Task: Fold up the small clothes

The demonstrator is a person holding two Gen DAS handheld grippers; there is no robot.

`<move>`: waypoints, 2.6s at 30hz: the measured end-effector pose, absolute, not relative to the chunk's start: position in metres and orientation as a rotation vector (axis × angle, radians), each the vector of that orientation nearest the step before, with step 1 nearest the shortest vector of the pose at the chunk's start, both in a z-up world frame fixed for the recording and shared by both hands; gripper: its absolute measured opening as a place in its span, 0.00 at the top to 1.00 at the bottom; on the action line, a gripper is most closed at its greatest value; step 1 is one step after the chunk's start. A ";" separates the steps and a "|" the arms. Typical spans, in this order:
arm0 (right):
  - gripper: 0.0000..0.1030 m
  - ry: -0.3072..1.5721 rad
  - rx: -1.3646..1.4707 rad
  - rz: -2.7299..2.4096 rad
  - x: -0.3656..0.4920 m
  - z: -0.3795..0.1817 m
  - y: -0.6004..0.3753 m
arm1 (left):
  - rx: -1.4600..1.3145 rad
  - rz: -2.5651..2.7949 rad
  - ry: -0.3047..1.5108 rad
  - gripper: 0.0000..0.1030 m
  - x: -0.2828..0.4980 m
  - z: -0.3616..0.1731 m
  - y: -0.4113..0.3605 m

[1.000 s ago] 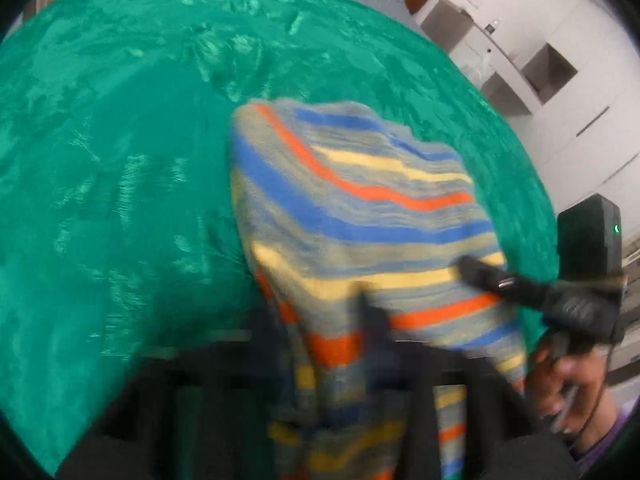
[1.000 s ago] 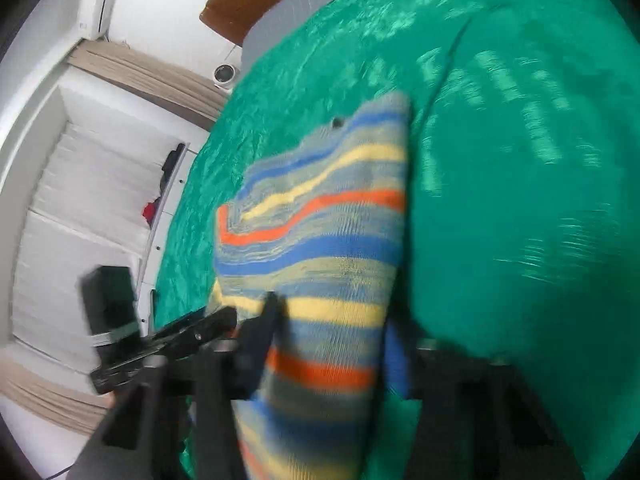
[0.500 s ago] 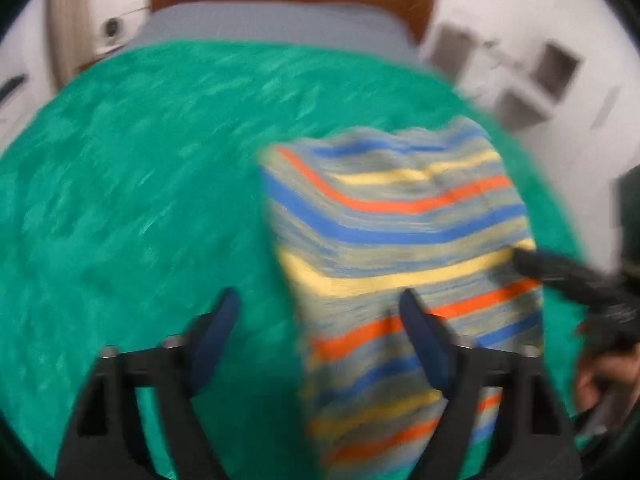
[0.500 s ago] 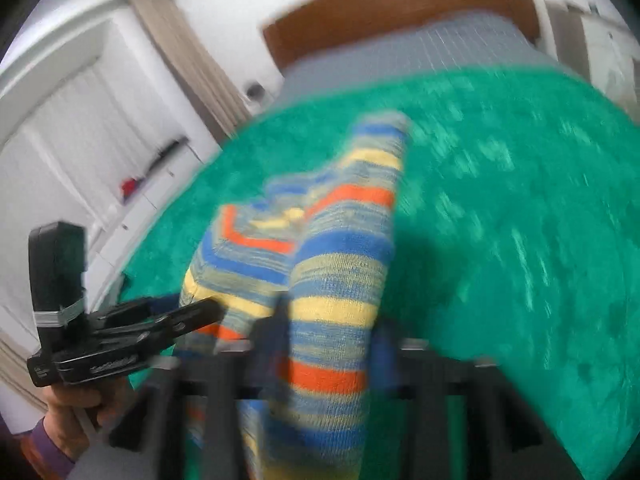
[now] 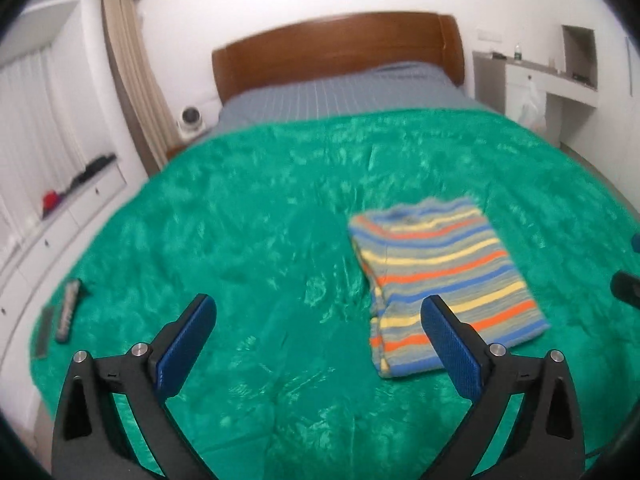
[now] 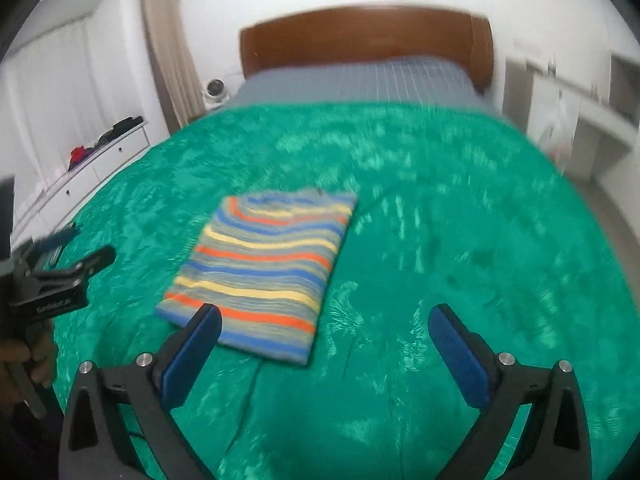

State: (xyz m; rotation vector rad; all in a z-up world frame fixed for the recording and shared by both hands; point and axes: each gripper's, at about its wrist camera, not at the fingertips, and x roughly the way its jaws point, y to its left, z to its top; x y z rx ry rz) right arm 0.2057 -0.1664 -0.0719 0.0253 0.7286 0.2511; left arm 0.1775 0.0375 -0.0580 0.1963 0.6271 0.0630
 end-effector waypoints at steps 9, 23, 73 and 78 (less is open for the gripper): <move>0.01 0.647 -0.088 0.264 0.144 -0.027 -0.143 | 0.151 0.050 0.550 0.00 0.128 -0.016 0.029; 0.01 0.642 -0.037 0.237 0.071 0.008 -0.148 | 0.192 0.056 0.556 0.00 0.063 -0.006 0.020; 0.01 0.781 -0.123 0.141 0.016 0.019 -0.123 | 0.127 0.012 0.754 0.00 0.013 -0.011 0.016; 0.01 0.787 -0.155 0.076 0.016 0.018 -0.128 | 0.132 0.014 0.755 0.00 0.013 -0.011 0.014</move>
